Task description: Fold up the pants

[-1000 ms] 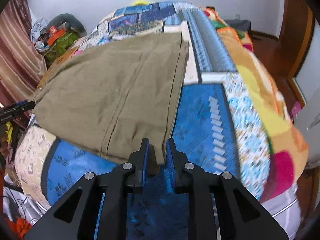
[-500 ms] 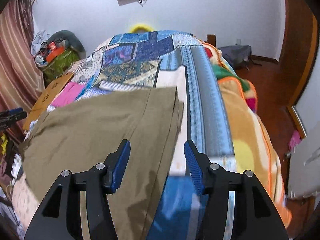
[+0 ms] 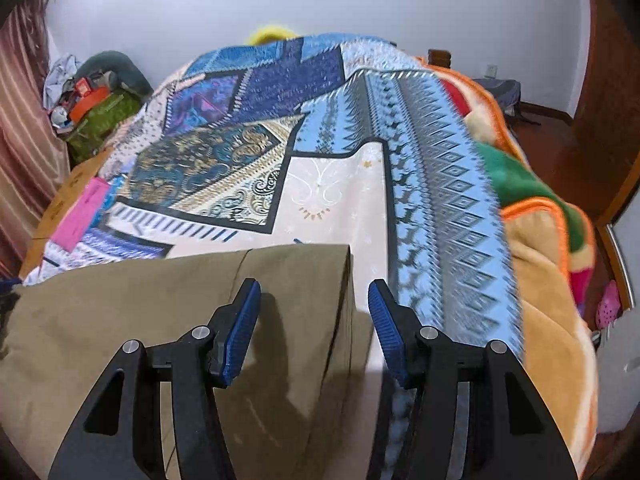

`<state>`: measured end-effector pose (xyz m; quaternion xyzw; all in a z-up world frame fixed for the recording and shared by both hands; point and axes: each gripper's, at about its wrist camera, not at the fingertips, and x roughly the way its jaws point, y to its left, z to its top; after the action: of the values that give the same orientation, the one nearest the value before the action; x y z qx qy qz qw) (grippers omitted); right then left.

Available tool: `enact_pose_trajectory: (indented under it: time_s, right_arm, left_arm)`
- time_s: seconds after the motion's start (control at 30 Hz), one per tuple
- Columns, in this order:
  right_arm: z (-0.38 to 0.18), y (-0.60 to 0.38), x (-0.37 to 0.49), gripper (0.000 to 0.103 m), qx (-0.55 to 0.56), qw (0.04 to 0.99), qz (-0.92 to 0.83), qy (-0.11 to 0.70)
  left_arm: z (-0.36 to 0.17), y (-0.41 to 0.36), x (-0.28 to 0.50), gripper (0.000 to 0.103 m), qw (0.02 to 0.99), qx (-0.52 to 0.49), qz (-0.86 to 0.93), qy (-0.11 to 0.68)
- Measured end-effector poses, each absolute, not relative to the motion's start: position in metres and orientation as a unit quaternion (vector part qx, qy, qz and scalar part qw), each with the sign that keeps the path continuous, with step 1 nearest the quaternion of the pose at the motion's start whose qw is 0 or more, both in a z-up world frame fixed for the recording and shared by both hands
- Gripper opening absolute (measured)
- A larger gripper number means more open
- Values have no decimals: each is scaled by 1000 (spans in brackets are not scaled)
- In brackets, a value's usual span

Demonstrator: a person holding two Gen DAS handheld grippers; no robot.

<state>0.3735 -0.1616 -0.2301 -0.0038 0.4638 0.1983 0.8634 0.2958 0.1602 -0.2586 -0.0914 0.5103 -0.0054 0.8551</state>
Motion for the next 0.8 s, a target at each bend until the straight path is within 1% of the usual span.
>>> enact_pose_trajectory:
  time_s: [0.07,0.1,0.13,0.17,0.2,0.3,0.4,0.57,0.67,0.7,0.73,0.77,0.8]
  right_arm:
    - [-236,-157,378,50,-3,860,207,467]
    - [-238,-154,377,40,-5,860,211,465]
    - [-239,-151,376,22,-13,861,211,462]
    - [-241,-148,375,11,-30,863,206,459]
    - [-243,-144,374,7,-51,864,197,461]
    - [-250,-133,369,6,-99,865,185,456]
    - [-251,-131,368,6,-111,861,176,463]
    - [-233,-135,365,7,-111,850,173,486]
    - [-208,-136,349,8,-96,855,194,472]
    - [-196,-134,339,11,-89,854,210,467]
    - [-191,-133,334,18,-85,854,219,465]
    - [-181,-129,326,22,-77,852,234,461]
    - [-177,-126,321,33,-71,851,244,459]
  left_arm:
    - [-260,160,294,75,859,-88,-3,504]
    - [-259,160,294,75,861,-87,2,501]
    - [-259,161,293,75,864,-88,8,496]
    - [-259,161,292,74,867,-87,17,491]
    - [-259,161,291,73,868,-89,26,488]
    - [-263,164,290,72,865,-101,52,488]
    - [-261,163,289,72,862,-106,65,491]
    - [-235,143,280,72,874,-22,77,480]
    - [-216,130,270,72,885,20,66,460]
    - [-209,125,268,72,889,29,59,454]
    - [-204,120,266,73,891,34,55,449]
    - [-200,116,265,73,893,38,49,446]
    - [-197,111,265,74,895,39,41,442]
